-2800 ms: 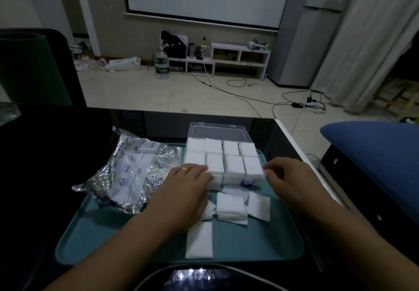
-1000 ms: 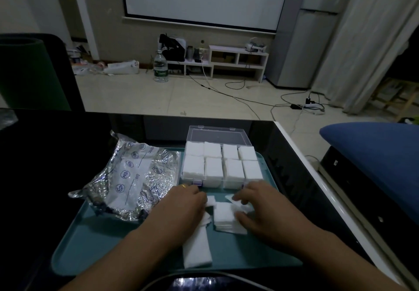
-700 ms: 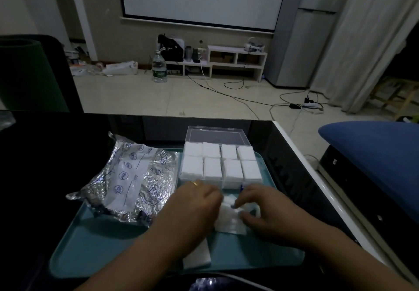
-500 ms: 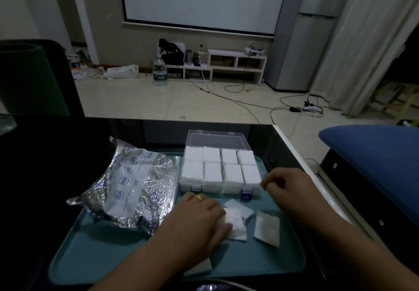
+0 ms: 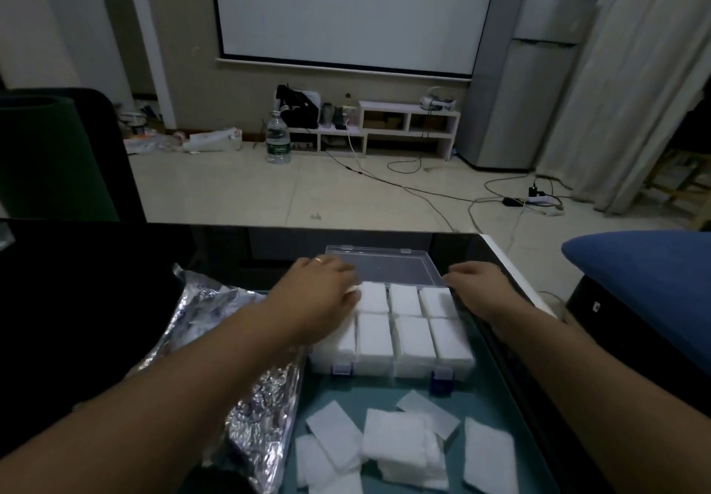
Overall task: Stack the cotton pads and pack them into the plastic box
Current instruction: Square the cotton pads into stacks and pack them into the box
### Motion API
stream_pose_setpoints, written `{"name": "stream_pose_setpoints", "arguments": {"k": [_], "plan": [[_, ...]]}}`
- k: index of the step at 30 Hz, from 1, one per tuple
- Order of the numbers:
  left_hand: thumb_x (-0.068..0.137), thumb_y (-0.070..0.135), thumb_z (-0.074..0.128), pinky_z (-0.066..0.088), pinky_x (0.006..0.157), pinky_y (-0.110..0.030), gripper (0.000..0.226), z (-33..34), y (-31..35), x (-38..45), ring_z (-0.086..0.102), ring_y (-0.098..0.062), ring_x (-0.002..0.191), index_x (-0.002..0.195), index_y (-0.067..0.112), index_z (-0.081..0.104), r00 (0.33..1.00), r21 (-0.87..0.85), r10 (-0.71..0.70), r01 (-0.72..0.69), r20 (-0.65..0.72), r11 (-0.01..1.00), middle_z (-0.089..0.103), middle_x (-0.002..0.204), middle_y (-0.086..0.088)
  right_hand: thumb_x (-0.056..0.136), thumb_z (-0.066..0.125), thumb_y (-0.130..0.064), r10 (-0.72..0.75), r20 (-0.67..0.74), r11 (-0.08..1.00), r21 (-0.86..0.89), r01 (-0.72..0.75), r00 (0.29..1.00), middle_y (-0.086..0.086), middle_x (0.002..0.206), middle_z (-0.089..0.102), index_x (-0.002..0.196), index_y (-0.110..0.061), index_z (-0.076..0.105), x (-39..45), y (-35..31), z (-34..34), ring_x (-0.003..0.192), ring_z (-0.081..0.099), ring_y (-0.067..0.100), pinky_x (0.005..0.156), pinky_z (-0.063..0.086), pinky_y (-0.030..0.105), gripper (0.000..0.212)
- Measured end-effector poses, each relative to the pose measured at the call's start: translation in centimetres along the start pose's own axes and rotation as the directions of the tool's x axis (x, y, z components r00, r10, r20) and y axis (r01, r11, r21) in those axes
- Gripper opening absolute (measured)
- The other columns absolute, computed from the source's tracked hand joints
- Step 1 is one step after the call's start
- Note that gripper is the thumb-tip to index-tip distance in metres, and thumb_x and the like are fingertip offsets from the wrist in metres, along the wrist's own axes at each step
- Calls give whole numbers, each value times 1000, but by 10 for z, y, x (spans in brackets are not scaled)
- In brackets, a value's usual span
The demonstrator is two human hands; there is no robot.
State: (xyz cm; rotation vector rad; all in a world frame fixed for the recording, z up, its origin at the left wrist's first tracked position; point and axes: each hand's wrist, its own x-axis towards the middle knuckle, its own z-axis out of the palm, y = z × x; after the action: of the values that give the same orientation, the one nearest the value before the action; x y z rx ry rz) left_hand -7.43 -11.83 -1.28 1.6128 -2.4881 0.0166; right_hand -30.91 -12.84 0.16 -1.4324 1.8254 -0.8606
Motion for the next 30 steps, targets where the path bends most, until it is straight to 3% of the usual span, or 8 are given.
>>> {"name": "stream_pose_setpoints", "arguments": {"k": [5, 9, 12, 18, 21, 24, 27, 30], "plan": [[105, 43, 20, 14, 118, -42, 48, 13, 12, 5, 13, -18, 150, 146, 28, 40, 974, 80, 147, -163, 170, 983, 22, 162, 5, 90, 53, -5, -35, 16, 997, -63, 36, 999, 7, 88, 66, 103, -8, 64, 6, 10, 23, 83, 64, 24, 78, 55, 40, 17], [96, 61, 4, -4, 121, -42, 66, 17, 14, -2, -12, -10, 148, 155, 32, 7, 944, -58, 102, -88, 315, 994, -5, 163, 11, 90, 52, -6, -55, -15, 995, -80, 54, 998, 1, 95, 60, 122, -6, 57, 10, 13, 25, 96, 63, 25, 89, 53, 44, 32], [87, 68, -3, -11, 120, -39, 77, 19, 13, -5, -19, -4, 144, 154, 30, -8, 927, -117, 94, -54, 363, 992, -12, 161, 10, 94, 52, -9, -58, -19, 995, -85, 56, 998, 9, 117, 60, 131, -7, 50, 12, 17, 27, 104, 60, 23, 92, 52, 41, 38], [99, 58, 18, -3, 119, -30, 66, 8, 6, -10, 3, -5, 149, 156, 25, 13, 982, -108, 68, -49, 174, 993, 10, 164, 7, 96, 53, -16, -92, -66, 991, -98, 86, 994, 10, 126, 58, 136, -9, 47, 20, 24, 25, 107, 57, 22, 93, 49, 37, 42], [100, 57, 19, -3, 117, -28, 63, 8, -1, -21, 7, -6, 149, 155, 25, 20, 975, -25, 100, -97, 197, 995, 14, 163, 5, 97, 52, -23, -332, -172, 911, -315, 267, 928, 5, 130, 53, 136, -16, 49, 11, 24, 23, 116, 51, 19, 98, 44, 34, 40], [100, 58, 18, -3, 119, -31, 63, 9, -4, -28, 8, -7, 149, 155, 27, 18, 967, -7, 80, -81, 243, 997, 12, 164, 4, 99, 46, -26, -617, 89, 662, -477, 578, 782, -1, 141, 45, 139, -22, 47, -14, 12, 31, 129, 40, 16, 108, 34, 32, 40], [99, 61, 15, -3, 119, -33, 66, 10, -2, -30, 6, -7, 150, 156, 27, 14, 967, 23, 68, -76, 248, 997, 10, 164, 4, 102, 38, -34, -608, 394, 477, -513, 714, 689, -2, 153, 34, 145, -28, 40, -29, 3, 48, 139, 28, 15, 115, 19, 33, 43], [96, 64, 12, -7, 119, -34, 71, 9, -3, -34, 2, -5, 149, 157, 27, 8, 959, 34, 72, -84, 274, 996, 7, 164, 5, 103, 31, -37, -558, 493, 422, -524, 740, 667, -1, 153, 35, 146, -27, 38, -29, 2, 57, 140, 26, 13, 117, 12, 33, 44]]}}
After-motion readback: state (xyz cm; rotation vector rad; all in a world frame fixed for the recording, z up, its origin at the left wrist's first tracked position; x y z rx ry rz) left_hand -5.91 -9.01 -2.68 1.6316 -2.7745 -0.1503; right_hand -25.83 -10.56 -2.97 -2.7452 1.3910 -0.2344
